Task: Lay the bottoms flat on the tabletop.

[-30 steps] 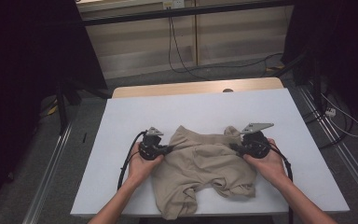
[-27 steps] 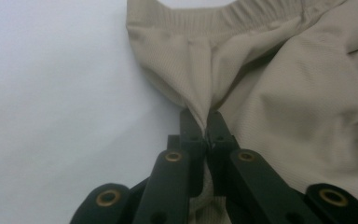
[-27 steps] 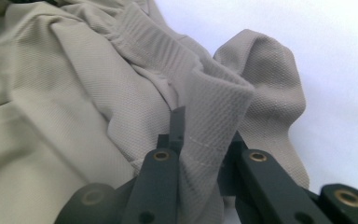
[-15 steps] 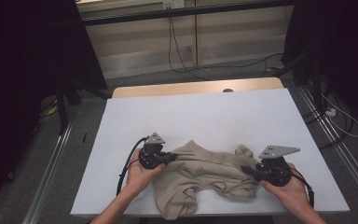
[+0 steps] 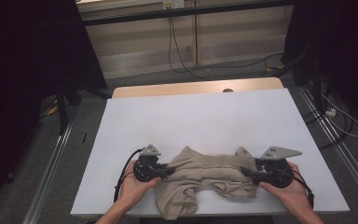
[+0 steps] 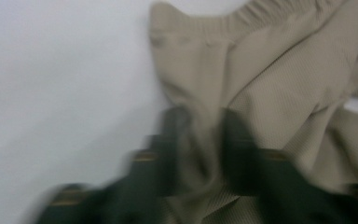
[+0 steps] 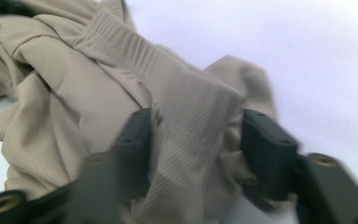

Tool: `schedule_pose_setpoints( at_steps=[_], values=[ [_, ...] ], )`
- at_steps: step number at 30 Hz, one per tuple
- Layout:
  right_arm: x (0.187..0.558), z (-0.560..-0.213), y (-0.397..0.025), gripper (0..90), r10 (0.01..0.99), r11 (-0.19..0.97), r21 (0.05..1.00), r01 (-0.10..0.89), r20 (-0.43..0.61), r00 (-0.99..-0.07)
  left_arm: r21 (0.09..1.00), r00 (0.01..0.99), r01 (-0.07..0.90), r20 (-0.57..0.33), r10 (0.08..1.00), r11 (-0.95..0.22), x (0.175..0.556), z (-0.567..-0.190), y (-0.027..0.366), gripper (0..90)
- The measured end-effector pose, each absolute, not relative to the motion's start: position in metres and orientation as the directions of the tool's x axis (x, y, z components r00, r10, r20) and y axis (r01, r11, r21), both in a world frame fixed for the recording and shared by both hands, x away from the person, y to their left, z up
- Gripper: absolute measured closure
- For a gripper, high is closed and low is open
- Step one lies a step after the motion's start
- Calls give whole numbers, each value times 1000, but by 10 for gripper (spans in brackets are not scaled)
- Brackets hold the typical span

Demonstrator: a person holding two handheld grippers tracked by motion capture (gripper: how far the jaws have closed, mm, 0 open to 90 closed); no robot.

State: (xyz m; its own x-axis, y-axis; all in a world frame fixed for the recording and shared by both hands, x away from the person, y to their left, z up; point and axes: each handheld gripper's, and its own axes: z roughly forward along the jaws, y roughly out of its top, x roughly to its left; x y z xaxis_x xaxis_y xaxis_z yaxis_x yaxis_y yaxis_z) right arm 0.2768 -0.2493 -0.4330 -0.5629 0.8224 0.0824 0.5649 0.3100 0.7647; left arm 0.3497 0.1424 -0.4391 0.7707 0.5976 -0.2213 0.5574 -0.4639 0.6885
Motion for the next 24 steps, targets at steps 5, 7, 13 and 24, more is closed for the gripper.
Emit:
schedule_pose_setpoints(
  at_steps=[5,7,13,24],
  values=[
    [265,-419,-260,382,828,252,811,528,102,-552,741,759,532,-202,619,-410,366,-427,141,411],
    [263,-414,-261,396,828,233,825,515,109,-550,742,757,532,-201,622,-408,378,-425,138,411],
    [271,-414,-268,542,826,195,826,529,152,-542,719,747,537,-164,644,-441,404,-431,117,470],
    [275,-427,-273,726,819,180,793,583,208,-535,668,776,547,-178,605,-505,409,-453,83,557]
  ],
)
